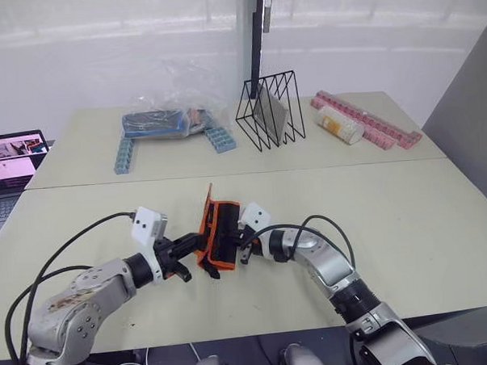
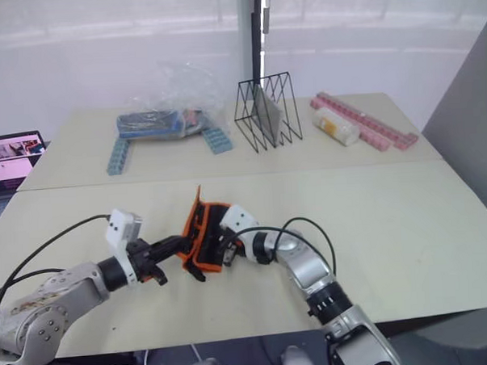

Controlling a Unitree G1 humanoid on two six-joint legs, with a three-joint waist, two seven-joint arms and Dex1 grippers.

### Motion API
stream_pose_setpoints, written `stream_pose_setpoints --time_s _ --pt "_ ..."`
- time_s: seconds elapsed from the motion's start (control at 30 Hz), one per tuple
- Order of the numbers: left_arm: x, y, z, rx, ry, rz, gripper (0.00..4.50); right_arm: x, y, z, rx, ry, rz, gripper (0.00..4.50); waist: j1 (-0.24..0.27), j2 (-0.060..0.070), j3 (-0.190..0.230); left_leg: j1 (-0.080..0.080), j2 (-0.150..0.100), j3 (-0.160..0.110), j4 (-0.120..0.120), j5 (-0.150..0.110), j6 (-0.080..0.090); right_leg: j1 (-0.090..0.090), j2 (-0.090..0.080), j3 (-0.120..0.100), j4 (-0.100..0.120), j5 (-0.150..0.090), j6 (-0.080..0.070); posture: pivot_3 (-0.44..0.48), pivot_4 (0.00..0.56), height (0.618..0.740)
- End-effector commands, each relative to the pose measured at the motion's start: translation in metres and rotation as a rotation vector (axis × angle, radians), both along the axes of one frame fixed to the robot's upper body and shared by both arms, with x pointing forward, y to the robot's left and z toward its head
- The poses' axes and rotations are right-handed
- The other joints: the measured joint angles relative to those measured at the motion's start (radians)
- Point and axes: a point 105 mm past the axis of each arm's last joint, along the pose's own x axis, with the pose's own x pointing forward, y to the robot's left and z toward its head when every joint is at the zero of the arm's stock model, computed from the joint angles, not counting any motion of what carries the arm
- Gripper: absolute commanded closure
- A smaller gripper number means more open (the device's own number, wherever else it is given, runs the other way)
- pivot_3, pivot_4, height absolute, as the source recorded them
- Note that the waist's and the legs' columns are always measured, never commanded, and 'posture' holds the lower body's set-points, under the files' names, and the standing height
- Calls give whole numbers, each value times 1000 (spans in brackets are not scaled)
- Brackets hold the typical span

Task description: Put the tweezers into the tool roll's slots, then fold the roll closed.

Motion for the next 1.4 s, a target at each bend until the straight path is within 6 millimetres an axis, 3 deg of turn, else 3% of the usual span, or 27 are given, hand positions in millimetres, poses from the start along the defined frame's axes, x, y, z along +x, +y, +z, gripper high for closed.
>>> stream_pose_setpoints --time_s 0.03,0.37,0.9,1.13,1.4 --pt "-1 -20 -3 -15 10 -82 4475 -4 -1 -18 -59 57 -8 4500 0 0 0 0 0 0 0 0 0 0 0 0 0 0 0 0 150 724" --pt "15 -28 -42 6 115 -47 4475 -3 -6 -17 -48 60 -32 4500 3 0 0 1 0 1 1 0 0 1 8 -1 1 0 0 0 150 724" --pt "22 -41 -60 -16 131 21 4475 1 -19 -3 6 74 -99 4500 28 0 -1 1 -2 1 4 0 0 3 3 -2 1 2 2 0 150 724" --pt "18 -41 -85 135 147 1 4475 8 -31 16 76 81 -147 4500 33 1 -1 1 -2 1 4 0 1 4 4 -1 1 2 2 0 150 724" --pt "20 -41 -90 145 158 10 4475 4 -37 54 204 10 -82 4500 36 1 -1 1 -2 1 4 1 1 4 5 -1 1 2 3 0 150 724"
